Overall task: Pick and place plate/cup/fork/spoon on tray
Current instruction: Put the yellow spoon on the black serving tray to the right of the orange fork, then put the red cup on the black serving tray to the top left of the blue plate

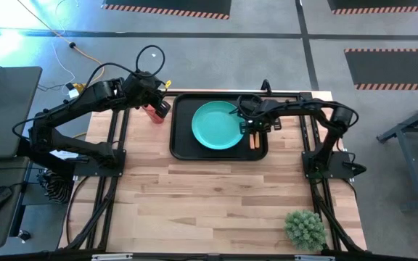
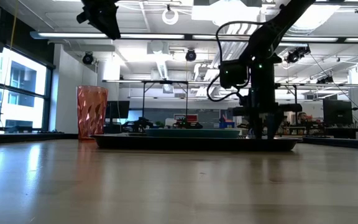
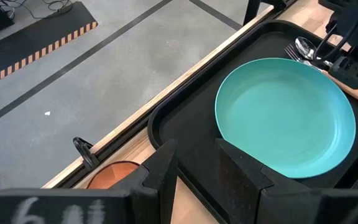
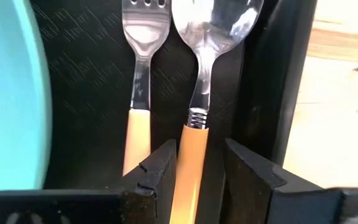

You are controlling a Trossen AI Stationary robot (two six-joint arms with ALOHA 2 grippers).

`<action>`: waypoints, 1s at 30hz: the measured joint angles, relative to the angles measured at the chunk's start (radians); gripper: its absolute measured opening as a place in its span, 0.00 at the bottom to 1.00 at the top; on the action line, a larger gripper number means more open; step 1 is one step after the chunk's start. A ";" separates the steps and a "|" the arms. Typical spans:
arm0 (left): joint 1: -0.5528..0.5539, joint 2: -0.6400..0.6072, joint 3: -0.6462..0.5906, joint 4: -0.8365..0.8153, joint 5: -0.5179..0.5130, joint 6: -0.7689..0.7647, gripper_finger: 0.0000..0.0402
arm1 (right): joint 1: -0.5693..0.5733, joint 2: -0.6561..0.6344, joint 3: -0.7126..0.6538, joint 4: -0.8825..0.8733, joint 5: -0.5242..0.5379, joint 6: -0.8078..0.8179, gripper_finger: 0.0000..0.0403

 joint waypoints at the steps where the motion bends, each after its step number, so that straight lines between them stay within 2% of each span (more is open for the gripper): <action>1: 0.000 0.000 0.000 0.000 0.000 0.000 0.25 | 0.000 0.002 0.000 -0.002 0.000 -0.002 0.31; 19: 0.000 0.000 0.000 0.000 0.000 0.000 0.25 | 0.000 -0.003 0.000 -0.006 -0.015 -0.005 0.31; 30: 0.000 0.000 0.000 0.001 0.000 0.000 0.25 | 0.000 -0.058 0.000 -0.006 -0.045 -0.004 0.31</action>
